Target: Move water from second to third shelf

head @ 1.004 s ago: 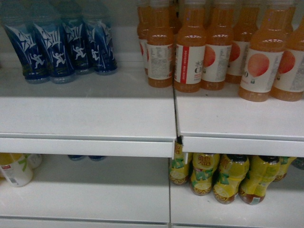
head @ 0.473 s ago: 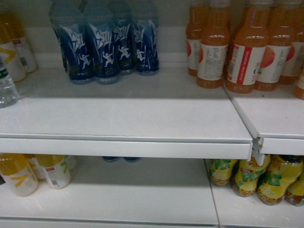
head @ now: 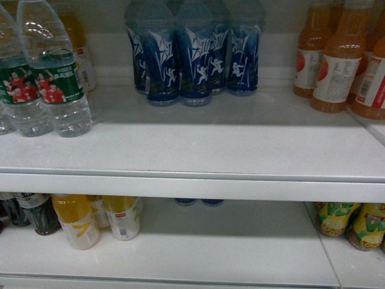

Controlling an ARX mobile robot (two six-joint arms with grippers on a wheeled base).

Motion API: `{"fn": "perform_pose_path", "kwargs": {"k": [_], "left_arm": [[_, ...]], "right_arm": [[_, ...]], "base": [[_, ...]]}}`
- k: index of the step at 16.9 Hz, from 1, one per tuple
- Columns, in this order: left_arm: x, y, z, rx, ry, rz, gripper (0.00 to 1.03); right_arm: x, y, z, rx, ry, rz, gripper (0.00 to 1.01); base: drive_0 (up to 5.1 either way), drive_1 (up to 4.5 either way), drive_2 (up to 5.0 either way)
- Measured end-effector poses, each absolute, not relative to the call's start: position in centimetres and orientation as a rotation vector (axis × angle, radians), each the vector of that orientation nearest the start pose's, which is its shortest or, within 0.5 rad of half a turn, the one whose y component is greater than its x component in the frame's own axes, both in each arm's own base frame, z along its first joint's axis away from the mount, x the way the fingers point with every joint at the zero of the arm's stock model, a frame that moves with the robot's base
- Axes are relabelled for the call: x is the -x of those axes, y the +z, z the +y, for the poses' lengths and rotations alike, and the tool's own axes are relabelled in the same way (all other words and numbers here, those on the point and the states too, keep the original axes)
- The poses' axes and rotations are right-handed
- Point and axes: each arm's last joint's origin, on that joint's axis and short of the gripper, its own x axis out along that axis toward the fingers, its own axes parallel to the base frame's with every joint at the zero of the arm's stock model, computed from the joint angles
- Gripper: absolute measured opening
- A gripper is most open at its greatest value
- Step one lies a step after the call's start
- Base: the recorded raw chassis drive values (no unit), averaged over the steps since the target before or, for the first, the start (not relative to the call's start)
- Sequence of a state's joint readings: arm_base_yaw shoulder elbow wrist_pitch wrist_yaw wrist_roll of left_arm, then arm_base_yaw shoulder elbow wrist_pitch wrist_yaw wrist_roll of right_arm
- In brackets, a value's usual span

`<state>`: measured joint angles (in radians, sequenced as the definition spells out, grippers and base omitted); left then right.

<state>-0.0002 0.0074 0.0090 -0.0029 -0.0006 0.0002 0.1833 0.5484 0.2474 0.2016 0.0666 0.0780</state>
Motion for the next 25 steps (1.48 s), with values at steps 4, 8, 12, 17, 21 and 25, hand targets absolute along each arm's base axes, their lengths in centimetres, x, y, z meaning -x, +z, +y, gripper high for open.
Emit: {"fn": "perform_pose_path", "kwargs": {"k": [4, 8, 12, 17, 21, 25], "left_arm": [[-9.76, 16.57, 0.00, 0.000, 0.000, 0.002, 0.98], [-9.76, 16.56, 0.00, 0.000, 0.000, 0.002, 0.98], [-9.76, 16.56, 0.00, 0.000, 0.000, 0.002, 0.98], [-9.76, 16.57, 0.00, 0.000, 0.000, 0.002, 0.98], [-9.76, 16.57, 0.00, 0.000, 0.000, 0.002, 0.98], [-9.76, 16.56, 0.00, 0.000, 0.000, 0.003, 0.98]], "right_arm": [[-14.06, 21.63, 2.41, -0.066, 0.112, 0.102, 0.43], [-14.06, 21.64, 2.41, -0.066, 0.113, 0.101, 0.43], [-14.06, 21.62, 2.41, -0.065, 0.113, 0.103, 0.43], [-14.06, 21.64, 2.41, -0.066, 0.113, 0.102, 0.43], [-14.06, 21.67, 2.41, -0.066, 0.113, 0.098, 0.43], [-14.06, 21.71, 2.41, -0.067, 0.113, 0.094, 0.43]], "base": [[-4.5, 2.22, 2.2], [-4.6, 2.22, 2.2], [-4.6, 2.21, 2.2], [-4.5, 2.29, 2.3], [-4.6, 2.22, 2.2], [-4.6, 2.23, 2.2]]}}
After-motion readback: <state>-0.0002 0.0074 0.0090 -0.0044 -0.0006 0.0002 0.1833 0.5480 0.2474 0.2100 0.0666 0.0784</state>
